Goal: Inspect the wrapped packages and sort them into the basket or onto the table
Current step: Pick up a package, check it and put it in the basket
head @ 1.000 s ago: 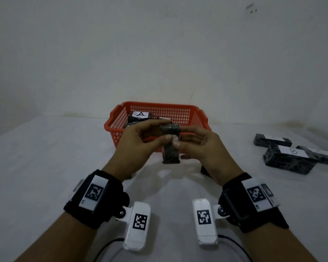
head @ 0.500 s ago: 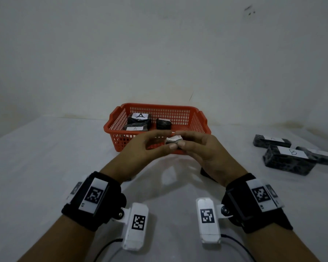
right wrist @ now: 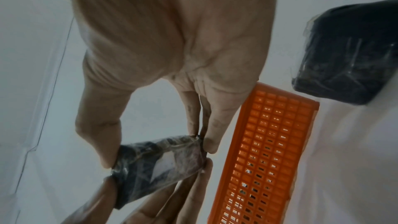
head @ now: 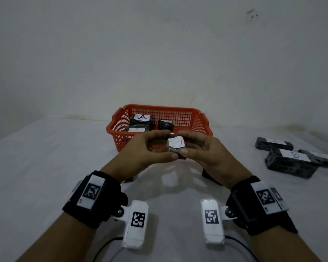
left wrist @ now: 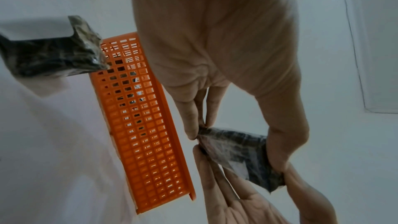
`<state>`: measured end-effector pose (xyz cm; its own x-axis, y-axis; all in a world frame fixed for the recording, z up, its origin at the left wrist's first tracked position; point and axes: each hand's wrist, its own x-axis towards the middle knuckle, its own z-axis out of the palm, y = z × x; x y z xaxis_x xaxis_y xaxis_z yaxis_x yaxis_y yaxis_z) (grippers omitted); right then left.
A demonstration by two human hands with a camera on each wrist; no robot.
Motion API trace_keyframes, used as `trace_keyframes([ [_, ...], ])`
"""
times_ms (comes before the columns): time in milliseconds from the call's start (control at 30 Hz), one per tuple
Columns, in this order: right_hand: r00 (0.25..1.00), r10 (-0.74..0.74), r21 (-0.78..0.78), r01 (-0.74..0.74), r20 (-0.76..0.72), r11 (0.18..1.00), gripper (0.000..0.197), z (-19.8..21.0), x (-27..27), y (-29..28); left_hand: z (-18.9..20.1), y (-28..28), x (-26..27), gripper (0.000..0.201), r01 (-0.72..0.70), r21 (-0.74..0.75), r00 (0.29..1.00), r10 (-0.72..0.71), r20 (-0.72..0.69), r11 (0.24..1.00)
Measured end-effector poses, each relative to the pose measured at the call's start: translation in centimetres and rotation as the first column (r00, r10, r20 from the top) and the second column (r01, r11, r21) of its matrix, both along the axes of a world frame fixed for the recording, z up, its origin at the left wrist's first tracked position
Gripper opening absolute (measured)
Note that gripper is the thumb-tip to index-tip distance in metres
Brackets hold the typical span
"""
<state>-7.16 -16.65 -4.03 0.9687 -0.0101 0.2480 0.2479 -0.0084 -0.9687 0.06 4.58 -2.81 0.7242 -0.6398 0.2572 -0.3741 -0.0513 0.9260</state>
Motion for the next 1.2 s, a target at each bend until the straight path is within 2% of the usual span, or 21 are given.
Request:
trace_keyframes([
  [100,0.999,0.047,0.023,-0.047,-0.007,0.999,0.074,0.0,0.1,0.1,-0.1,0.1,0.2,0.091,0.002,-0.039,1.0,-0.003,-0.028,0.999],
  [233,1.0,-0.006,0.008,0.006,-0.005,1.0,0.07,0.1,0.0,0.0,0.0,0.2,0.2,0.093,0.044,-0.019,0.998,-0.044,-0.033,0.999],
  [367,0.999,-0.041,0.053,0.042,-0.018,0.998,0.053,0.2,0.1,0.4,0.1,0.5,0.2,0.071,0.113,0.016,0.993,-0.113,-0.03,0.993],
  [500,0.988,-0.148,0.089,0.152,-0.046,0.984,0.033,0.4,0.6,0.6,0.3,0.8,0.1,0.074,0.234,-0.013,0.97,-0.234,-0.059,0.972],
  [567,0.988,-0.133,0.089,0.139,-0.075,0.986,0.028,0.6,0.6,0.4,0.6,0.7,0.1,0.075,0.253,-0.036,0.965,-0.254,-0.062,0.967],
  [633,0.99,-0.079,0.084,0.089,-0.117,0.992,0.032,1.0,0.6,0.3,0.7,0.7,0.2,0.07,0.232,-0.065,0.968,-0.237,-0.083,0.971],
  [733,0.981,-0.025,0.112,0.048,-0.194,0.993,0.031,2.1,0.5,0.1,1.1,0.7,0.6,0.056,0.153,-0.154,0.964,-0.181,-0.192,0.976],
  [833,0.959,0.005,0.122,0.031,-0.284,0.992,0.026,3.0,0.9,0.4,2.1,0.7,1.2,0.037,0.027,-0.188,0.972,-0.07,-0.226,0.982],
  [967,0.932,-0.056,-0.025,0.051,-0.357,0.998,0.023,4.0,2.1,1.3,3.6,0.8,2.4,0.034,-0.115,-0.078,0.989,0.107,-0.102,0.99],
  [1067,0.925,-0.118,-0.05,0.108,-0.361,0.993,0.023,4.7,3.9,2.1,4.6,0.9,4.6,0.03,-0.22,-0.008,0.976,0.22,0.004,0.976],
  [1200,0.903,-0.296,-0.057,0.293,-0.312,0.954,0.025,5.0,7.9,2.3,6.1,1.5,8.9,0.017,-0.484,0.017,0.872,0.48,0.098,0.875],
])
